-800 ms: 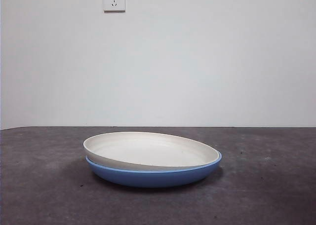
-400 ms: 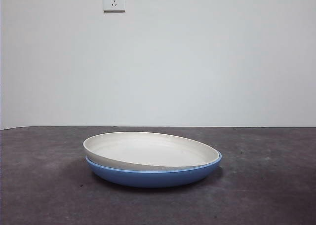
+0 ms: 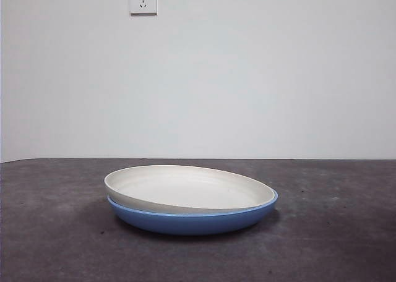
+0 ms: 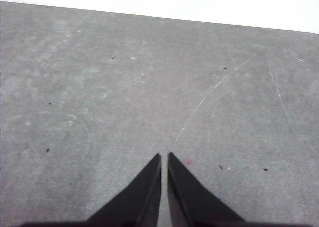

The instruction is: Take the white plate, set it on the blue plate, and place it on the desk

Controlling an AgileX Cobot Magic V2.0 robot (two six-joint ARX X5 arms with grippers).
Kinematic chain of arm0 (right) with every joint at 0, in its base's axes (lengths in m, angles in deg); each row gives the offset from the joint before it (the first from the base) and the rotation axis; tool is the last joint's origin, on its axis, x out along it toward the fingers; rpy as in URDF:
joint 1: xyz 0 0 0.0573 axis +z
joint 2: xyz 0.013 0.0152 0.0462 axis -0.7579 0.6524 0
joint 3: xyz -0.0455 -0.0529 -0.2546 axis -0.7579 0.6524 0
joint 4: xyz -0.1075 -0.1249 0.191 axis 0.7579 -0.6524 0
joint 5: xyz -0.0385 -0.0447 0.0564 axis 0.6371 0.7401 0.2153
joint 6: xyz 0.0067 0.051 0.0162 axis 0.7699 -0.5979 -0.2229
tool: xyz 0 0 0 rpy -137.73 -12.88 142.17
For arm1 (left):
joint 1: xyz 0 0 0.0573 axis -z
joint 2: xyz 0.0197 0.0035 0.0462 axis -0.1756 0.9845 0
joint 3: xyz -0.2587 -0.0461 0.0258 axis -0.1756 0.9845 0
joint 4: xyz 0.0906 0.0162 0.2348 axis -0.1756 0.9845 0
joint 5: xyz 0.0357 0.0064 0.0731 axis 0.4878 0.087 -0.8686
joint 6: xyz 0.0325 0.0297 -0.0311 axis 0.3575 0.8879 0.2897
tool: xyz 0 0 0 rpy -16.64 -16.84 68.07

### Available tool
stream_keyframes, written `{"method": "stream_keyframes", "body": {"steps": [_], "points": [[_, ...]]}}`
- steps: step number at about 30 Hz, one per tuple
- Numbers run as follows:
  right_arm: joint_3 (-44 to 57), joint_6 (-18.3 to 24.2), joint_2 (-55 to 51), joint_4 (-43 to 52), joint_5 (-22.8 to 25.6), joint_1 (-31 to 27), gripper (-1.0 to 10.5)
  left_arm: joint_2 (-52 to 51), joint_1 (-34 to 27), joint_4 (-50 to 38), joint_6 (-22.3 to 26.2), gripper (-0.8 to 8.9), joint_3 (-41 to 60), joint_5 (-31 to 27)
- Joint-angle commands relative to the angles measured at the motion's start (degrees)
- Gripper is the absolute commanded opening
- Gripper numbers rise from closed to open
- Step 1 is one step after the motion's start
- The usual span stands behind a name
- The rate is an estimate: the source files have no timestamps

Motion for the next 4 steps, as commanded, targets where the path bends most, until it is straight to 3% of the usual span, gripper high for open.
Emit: {"method": "stream_keyframes", "body": {"steps": [1, 4], "points": [[0.35, 0.42, -0.15, 0.61, 0.0, -0.02, 0.2, -0.11, 0.0, 0.35, -0.46, 0.2, 1.16, 0.31], [0.35, 0.42, -0.15, 0.63, 0.0, -0.02, 0.2, -0.09, 0.0, 0.35, -0.46, 0.2, 1.16, 0.33]]}}
